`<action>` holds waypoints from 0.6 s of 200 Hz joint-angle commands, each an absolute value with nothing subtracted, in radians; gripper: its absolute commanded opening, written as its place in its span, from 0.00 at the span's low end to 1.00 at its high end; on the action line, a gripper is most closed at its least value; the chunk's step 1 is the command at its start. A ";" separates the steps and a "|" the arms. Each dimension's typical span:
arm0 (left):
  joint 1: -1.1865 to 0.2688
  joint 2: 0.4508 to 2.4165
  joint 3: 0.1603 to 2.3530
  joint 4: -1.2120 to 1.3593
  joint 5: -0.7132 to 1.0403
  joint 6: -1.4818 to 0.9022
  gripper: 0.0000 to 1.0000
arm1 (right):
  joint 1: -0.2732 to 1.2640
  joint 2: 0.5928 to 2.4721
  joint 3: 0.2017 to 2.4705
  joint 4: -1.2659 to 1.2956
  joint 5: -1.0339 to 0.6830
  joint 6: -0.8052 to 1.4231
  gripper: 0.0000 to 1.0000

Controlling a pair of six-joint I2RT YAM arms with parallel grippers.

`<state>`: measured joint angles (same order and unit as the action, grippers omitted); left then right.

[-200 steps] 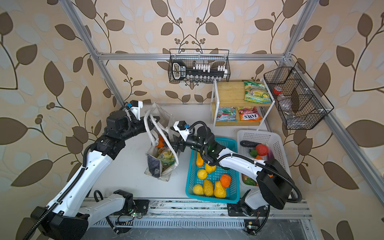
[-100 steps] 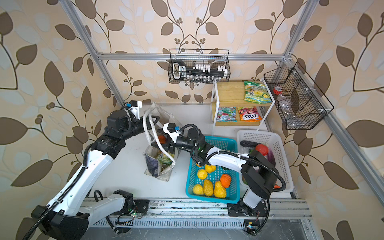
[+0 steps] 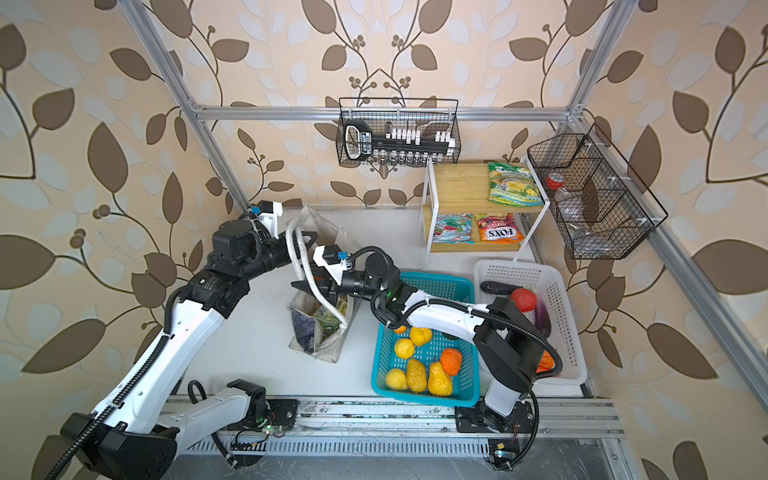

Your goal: Place the food into the grocery bag and tie it

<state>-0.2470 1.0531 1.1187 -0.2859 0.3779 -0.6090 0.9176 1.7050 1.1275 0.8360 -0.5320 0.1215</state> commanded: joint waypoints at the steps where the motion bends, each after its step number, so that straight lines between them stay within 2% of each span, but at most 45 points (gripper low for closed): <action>1: -0.240 1.022 1.153 -0.294 0.364 -0.606 0.00 | 0.928 1.704 1.129 0.863 -0.522 0.115 0.27; 31: -0.230 1.003 1.154 -0.349 0.342 -0.595 0.00 | 0.914 1.630 1.085 0.757 -0.449 0.047 0.00; 56: -0.166 0.973 1.151 -0.414 0.353 -0.594 0.00 | 0.867 1.550 1.008 0.735 -0.415 0.050 0.00; 97: -0.095 0.968 1.164 -0.488 0.345 -0.626 0.00 | 0.859 1.449 0.982 0.449 -0.267 -0.032 0.00; 120: 0.030 0.986 1.196 -0.534 0.378 -0.660 0.00 | 0.862 1.402 0.981 0.312 -0.166 -0.045 0.00</action>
<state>-0.0845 0.9878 1.1210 -0.4881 0.3733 -0.6159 0.8658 1.4570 0.9977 0.5030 -0.3202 0.0151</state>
